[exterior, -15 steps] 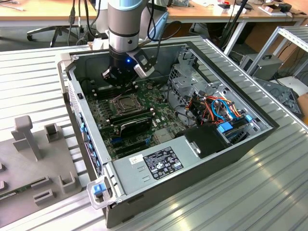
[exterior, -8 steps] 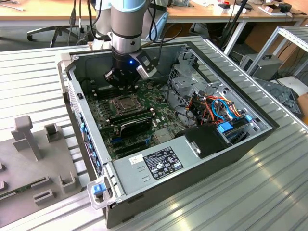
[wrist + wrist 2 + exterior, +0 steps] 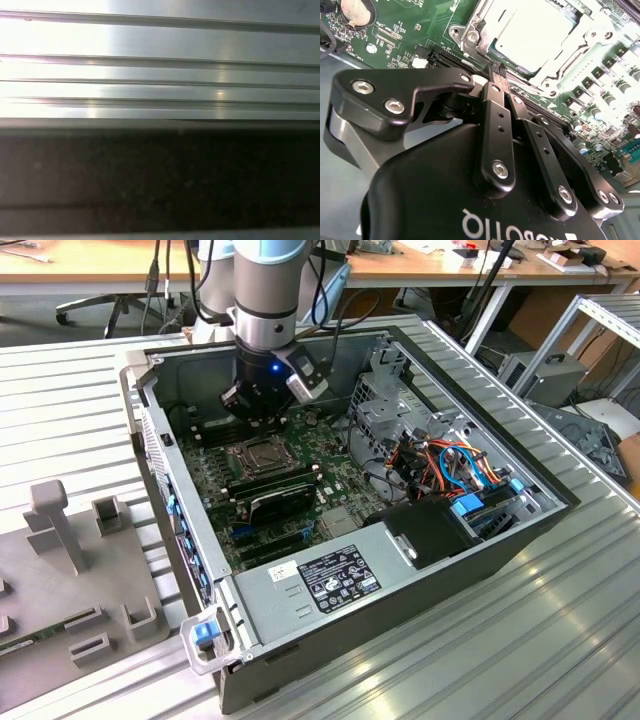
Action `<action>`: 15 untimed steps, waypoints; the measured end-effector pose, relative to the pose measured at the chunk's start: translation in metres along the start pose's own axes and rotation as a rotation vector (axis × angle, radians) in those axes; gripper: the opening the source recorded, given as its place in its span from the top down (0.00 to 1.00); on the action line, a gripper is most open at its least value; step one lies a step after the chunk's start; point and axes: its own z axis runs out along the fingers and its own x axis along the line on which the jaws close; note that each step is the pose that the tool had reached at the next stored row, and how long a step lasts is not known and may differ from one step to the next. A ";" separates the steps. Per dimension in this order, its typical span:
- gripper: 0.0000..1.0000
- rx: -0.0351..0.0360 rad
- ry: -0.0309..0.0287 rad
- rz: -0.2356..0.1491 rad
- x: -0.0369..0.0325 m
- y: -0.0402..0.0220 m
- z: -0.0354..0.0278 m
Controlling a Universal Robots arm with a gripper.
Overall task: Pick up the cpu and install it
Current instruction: 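Install the first cpu locking lever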
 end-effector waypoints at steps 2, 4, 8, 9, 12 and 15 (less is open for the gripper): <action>0.89 0.0054 0.0009 0.000 -0.0013 0.0007 0.0003; 0.89 0.0102 0.0014 -0.001 -0.0024 0.0013 0.0005; 0.89 0.0159 0.0024 -0.001 -0.0042 0.0044 0.0009; 0.89 0.0164 0.0026 -0.001 -0.0045 0.0050 0.0009; 0.89 0.0171 0.0030 -0.001 -0.0056 0.0063 0.0011; 0.89 0.0178 0.0038 -0.001 -0.0069 0.0075 0.0012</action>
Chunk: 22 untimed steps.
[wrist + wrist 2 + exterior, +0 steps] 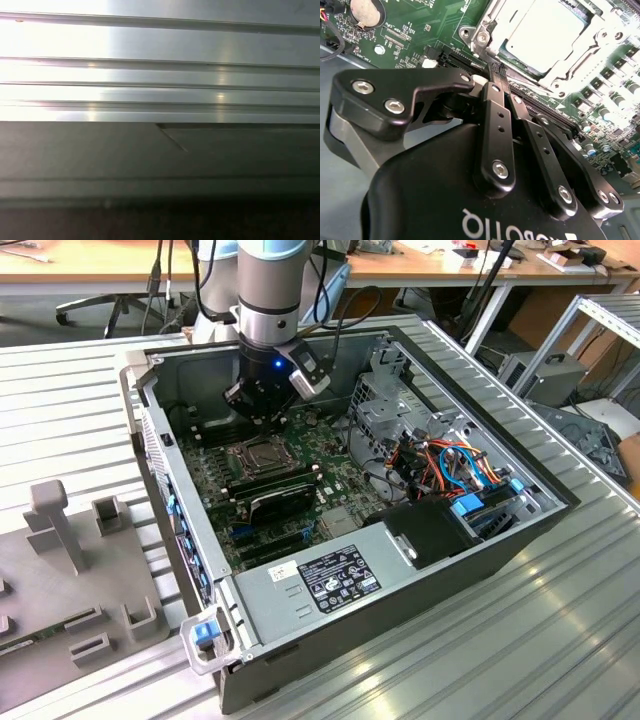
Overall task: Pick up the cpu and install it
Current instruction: 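Install the first cpu locking lever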
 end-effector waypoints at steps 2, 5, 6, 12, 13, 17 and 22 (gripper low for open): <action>0.89 0.0005 0.0004 0.000 -0.0006 0.0007 0.0000; 0.89 0.0006 0.0006 0.000 -0.0012 0.0011 0.0001; 0.89 0.0006 0.0007 0.000 -0.0012 0.0012 0.0001; 0.89 0.0009 0.0005 0.000 -0.0013 0.0012 -0.0009; 0.89 0.0016 0.0006 0.000 -0.0014 0.0012 -0.0009; 0.89 0.0042 0.0008 0.000 -0.0017 0.0008 -0.0009; 0.89 0.0042 0.0006 0.000 -0.0022 0.0007 -0.0080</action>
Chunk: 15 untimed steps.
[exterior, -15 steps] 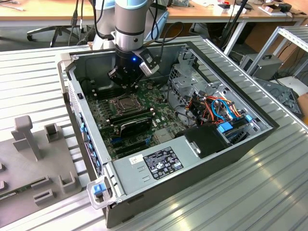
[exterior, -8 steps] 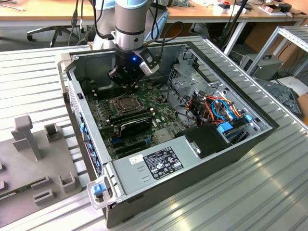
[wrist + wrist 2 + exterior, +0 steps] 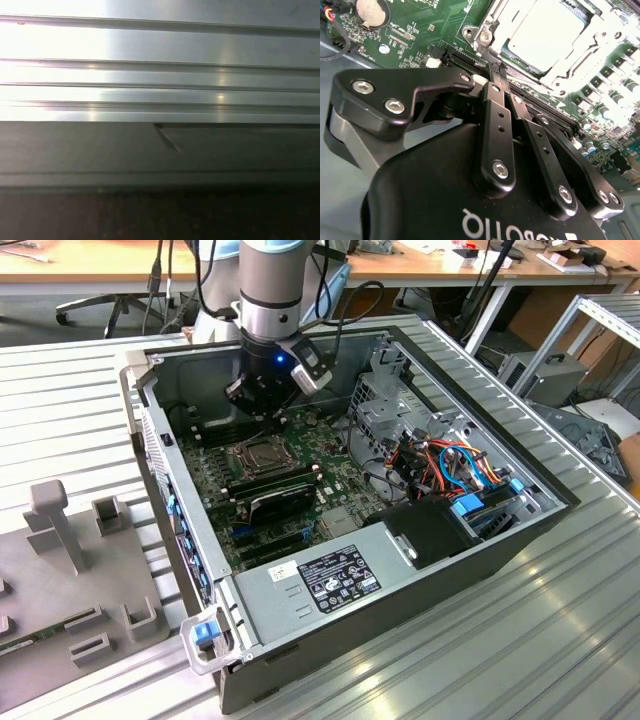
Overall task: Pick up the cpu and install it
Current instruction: 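Install the first cpu locking lever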
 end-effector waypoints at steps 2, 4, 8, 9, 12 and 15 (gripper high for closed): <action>0.89 -0.0001 0.0000 0.000 -0.0005 -0.0002 -0.0079; 0.89 -0.0003 -0.0008 0.000 -0.0002 -0.0001 -0.0084; 0.89 0.0002 -0.0200 0.000 0.0112 -0.0007 -0.0093; 0.89 0.0001 -0.0244 0.000 0.0141 -0.0011 -0.0095; 0.89 0.0003 -0.0403 0.001 0.0235 -0.0024 -0.0101; 0.89 0.0005 -0.0519 0.001 0.0311 -0.0031 -0.0106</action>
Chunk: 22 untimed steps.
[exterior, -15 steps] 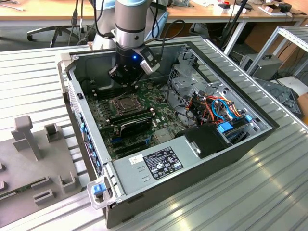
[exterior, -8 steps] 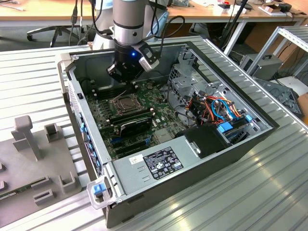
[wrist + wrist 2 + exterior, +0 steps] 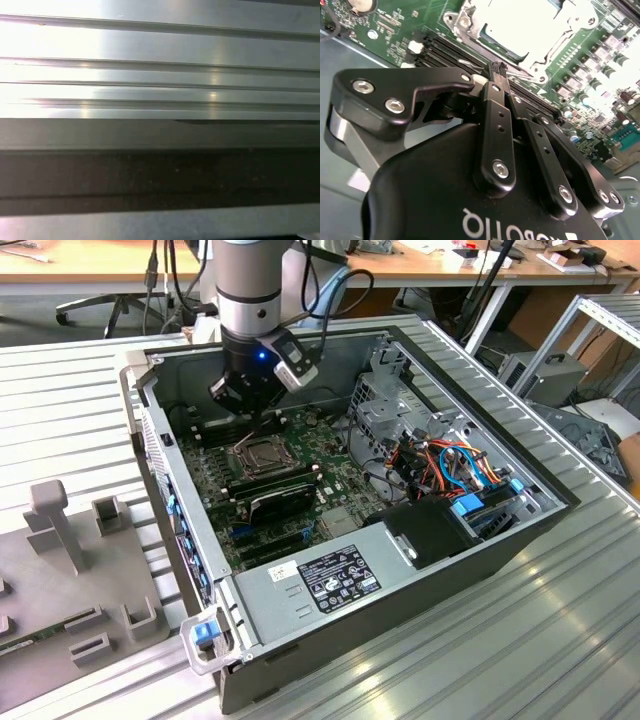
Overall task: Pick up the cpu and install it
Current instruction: 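Install the first cpu locking lever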
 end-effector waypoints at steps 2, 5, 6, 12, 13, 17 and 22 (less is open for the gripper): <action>0.89 0.0001 -0.0080 0.000 0.0054 -0.0005 -0.0006; 0.89 0.0002 -0.0214 0.000 0.0150 -0.0014 -0.0017; 0.89 0.0003 -0.0242 0.001 0.0172 -0.0018 -0.0020; 0.89 -0.0019 -0.0273 0.001 0.0185 -0.0023 -0.0091; 0.89 -0.0024 -0.0276 0.001 0.0185 -0.0023 -0.0093; 0.89 -0.0059 -0.0119 0.001 0.0185 -0.0024 -0.0093; 0.89 -0.0475 0.0006 0.006 0.0185 -0.0035 -0.0093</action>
